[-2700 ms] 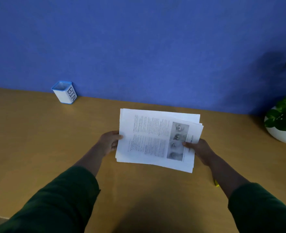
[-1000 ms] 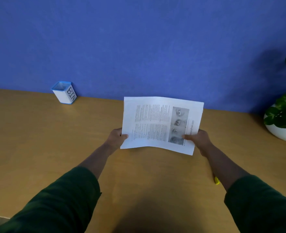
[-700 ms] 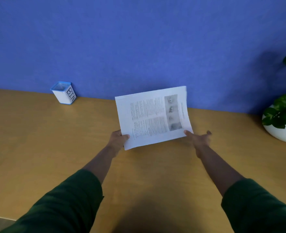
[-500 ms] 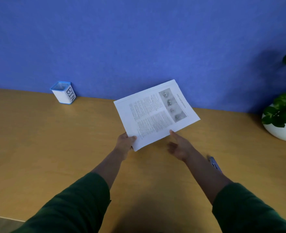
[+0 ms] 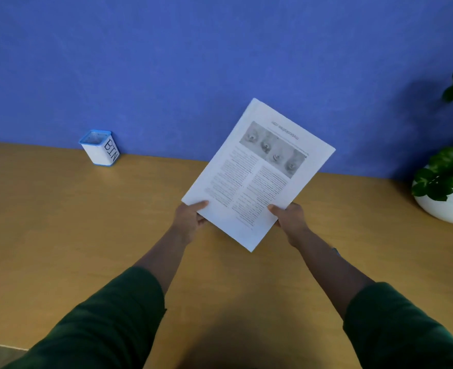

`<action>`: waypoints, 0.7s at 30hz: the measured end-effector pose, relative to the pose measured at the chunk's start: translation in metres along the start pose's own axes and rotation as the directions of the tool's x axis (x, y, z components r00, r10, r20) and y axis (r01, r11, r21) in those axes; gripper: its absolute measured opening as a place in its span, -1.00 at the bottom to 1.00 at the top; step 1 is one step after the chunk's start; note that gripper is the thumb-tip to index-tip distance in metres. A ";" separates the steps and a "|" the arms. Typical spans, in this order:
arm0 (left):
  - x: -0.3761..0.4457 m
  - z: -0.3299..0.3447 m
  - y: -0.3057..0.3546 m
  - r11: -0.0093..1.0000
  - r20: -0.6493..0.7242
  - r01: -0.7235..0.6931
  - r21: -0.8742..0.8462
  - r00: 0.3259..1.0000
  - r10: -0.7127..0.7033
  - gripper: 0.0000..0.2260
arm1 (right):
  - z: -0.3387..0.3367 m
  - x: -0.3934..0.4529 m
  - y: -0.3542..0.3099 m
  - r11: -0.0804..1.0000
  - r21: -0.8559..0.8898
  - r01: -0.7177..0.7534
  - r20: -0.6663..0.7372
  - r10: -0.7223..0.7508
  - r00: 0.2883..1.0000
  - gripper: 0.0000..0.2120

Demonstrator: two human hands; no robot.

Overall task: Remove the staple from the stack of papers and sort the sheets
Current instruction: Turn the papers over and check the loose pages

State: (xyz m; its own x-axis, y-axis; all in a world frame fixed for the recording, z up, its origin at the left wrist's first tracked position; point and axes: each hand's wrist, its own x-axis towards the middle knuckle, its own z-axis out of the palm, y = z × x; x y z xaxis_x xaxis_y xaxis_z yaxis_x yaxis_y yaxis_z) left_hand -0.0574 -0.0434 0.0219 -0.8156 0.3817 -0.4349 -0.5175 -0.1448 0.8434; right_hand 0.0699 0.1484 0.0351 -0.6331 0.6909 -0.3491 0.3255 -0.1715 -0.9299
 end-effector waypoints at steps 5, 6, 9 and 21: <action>0.007 -0.010 0.032 0.932 -0.012 -0.161 0.326 0.985 0.174 -0.89 | -0.010 0.002 -0.004 0.993 -0.078 0.091 0.018 -0.090 0.996 -0.79; 0.007 -0.009 0.037 0.910 0.008 -0.193 0.368 0.979 0.204 -0.88 | -0.011 0.002 -0.006 0.988 -0.108 0.111 0.019 -0.109 0.994 -0.78; 0.005 -0.006 0.047 0.851 0.126 -0.247 0.463 0.969 0.213 -0.89 | -0.014 0.004 -0.009 0.968 -0.183 0.174 0.045 -0.169 0.985 -0.74; -0.006 -0.001 0.019 0.871 0.194 -0.257 0.418 0.962 0.191 -0.71 | -0.009 -0.001 -0.005 0.882 -0.353 0.310 0.078 -0.303 0.950 -0.75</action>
State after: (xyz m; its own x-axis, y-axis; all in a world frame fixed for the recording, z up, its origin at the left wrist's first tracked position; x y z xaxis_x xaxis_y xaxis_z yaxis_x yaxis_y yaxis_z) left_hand -0.0624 -0.0490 0.0403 -0.8332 0.5170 -0.1961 -0.1329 0.1572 0.9786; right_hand 0.0756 0.1550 0.0414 -0.7544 0.6538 -0.0587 0.3388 0.3113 -0.8879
